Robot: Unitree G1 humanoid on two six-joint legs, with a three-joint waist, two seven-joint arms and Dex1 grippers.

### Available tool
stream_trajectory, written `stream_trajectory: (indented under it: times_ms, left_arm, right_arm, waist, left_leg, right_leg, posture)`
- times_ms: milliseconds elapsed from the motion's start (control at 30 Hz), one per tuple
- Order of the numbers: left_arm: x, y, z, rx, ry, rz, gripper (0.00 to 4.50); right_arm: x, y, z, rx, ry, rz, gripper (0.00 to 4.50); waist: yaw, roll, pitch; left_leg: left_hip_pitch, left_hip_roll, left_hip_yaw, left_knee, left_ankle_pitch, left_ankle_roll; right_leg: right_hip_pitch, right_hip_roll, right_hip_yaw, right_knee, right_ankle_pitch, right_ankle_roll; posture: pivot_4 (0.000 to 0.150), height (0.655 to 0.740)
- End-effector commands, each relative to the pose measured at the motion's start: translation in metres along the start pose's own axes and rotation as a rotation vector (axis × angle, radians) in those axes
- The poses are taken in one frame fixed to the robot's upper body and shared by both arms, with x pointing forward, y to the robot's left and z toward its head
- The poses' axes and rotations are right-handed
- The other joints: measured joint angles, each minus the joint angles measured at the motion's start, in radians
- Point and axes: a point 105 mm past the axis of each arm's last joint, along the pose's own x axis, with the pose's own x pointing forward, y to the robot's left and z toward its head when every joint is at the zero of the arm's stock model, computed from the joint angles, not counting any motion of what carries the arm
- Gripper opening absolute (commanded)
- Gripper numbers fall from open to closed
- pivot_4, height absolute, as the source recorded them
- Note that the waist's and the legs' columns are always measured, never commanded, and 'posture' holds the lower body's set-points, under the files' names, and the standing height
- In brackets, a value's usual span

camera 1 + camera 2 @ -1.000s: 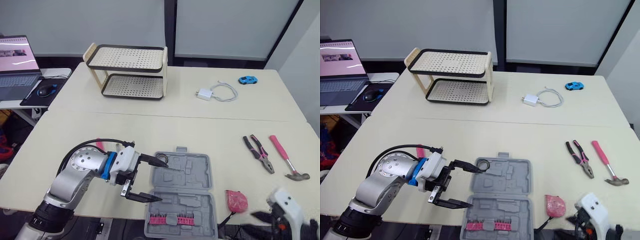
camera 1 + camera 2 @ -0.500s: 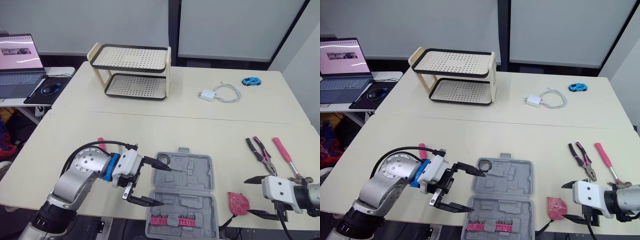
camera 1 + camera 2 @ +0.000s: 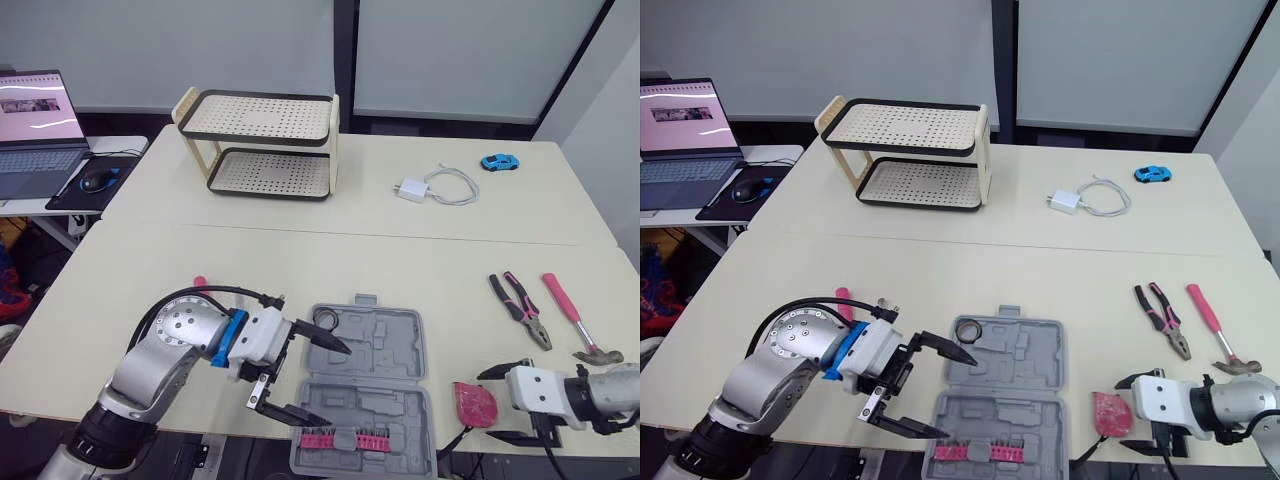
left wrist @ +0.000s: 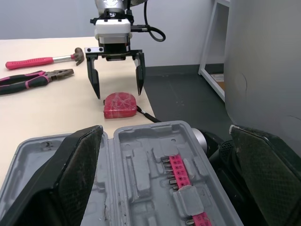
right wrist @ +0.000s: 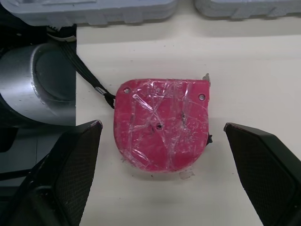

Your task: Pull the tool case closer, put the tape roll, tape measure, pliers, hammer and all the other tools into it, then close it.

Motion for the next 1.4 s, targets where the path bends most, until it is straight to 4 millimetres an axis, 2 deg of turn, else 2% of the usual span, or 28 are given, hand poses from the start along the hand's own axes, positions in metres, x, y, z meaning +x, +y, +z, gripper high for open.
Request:
stream_trajectory:
  times_ms: [33,633,733,800,933,1067,1200,1300,1400]
  left_arm:
    - [0.003,-0.002,0.006,0.033,-0.001,-0.032,4.50]
    - [0.003,-0.006,-0.002,0.021,0.006,-0.031,4.50]
    - [0.000,-0.007,-0.004,0.019,0.011,-0.027,4.50]
    - [-0.002,-0.006,-0.006,0.017,0.015,-0.021,4.50]
    - [-0.006,-0.004,-0.010,0.014,0.026,0.001,4.50]
    - [-0.021,0.006,-0.015,-0.008,0.050,0.088,4.50]
    - [-0.038,0.019,-0.015,-0.033,0.076,0.184,4.50]
    - [-0.042,0.028,-0.008,-0.029,0.081,0.239,4.50]
    - [-0.043,0.035,-0.005,-0.032,0.115,0.274,4.50]
  right_arm:
    - [0.002,-0.003,0.000,-0.016,0.007,-0.007,4.44]
    - [0.014,0.002,-0.004,-0.002,0.015,-0.005,4.44]
    - [0.016,0.002,-0.003,-0.009,0.007,-0.007,3.83]
    - [0.017,0.002,-0.001,-0.016,0.003,-0.010,3.20]
    - [0.015,-0.004,0.003,-0.020,-0.010,-0.041,3.19]
    - [-0.002,-0.021,0.024,-0.029,-0.020,-0.094,3.19]
    - [-0.023,-0.039,0.060,-0.073,0.059,-0.059,3.19]
    - [-0.029,-0.053,0.085,-0.090,0.087,-0.045,3.19]
    - [-0.029,-0.063,0.102,-0.113,0.111,-0.020,3.19]
  waist:
    - [0.000,0.000,0.000]
    - [0.000,0.000,0.000]
    - [0.000,0.000,0.000]
    - [0.000,0.000,0.000]
    - [0.000,0.000,0.000]
    - [-0.001,0.001,0.000]
    - [-0.004,0.003,0.002]
    - [-0.001,0.003,0.002]
    - [0.000,0.003,0.003]
  left_leg:
    - [0.000,0.000,0.000,0.000,0.000,0.000]
    - [0.000,0.000,0.000,0.000,0.000,0.000]
    - [0.000,0.000,0.000,0.000,0.000,0.000]
    - [0.000,0.000,0.000,0.000,0.000,0.000]
    - [0.000,0.000,0.000,0.000,0.000,0.000]
    - [0.000,0.000,0.000,0.000,0.000,0.000]
    - [0.000,0.000,0.000,0.000,0.000,0.000]
    - [0.000,0.000,-0.001,0.000,0.000,0.000]
    - [-0.001,0.000,-0.002,-0.001,0.000,0.000]
  right_leg:
    - [0.000,0.000,0.000,0.000,0.000,0.000]
    - [0.000,0.000,0.000,0.000,0.000,0.000]
    - [0.000,0.000,0.000,0.000,0.000,0.000]
    - [0.000,0.000,0.000,0.000,0.000,0.000]
    - [0.000,0.000,0.000,0.000,0.000,0.000]
    - [0.000,0.000,0.000,0.000,0.000,0.000]
    - [0.000,0.000,0.000,0.001,0.000,0.000]
    - [-0.001,0.000,-0.001,0.001,0.000,0.000]
    - [-0.001,0.000,-0.002,0.000,0.000,0.000]
  posture:
    - [0.150,0.7350]
    - [0.150,0.7350]
    - [0.150,0.7350]
    - [0.150,0.7350]
    - [0.150,0.7350]
    - [0.150,0.7350]
    - [0.150,0.7350]
    - [0.150,0.7350]
    - [0.150,0.7350]
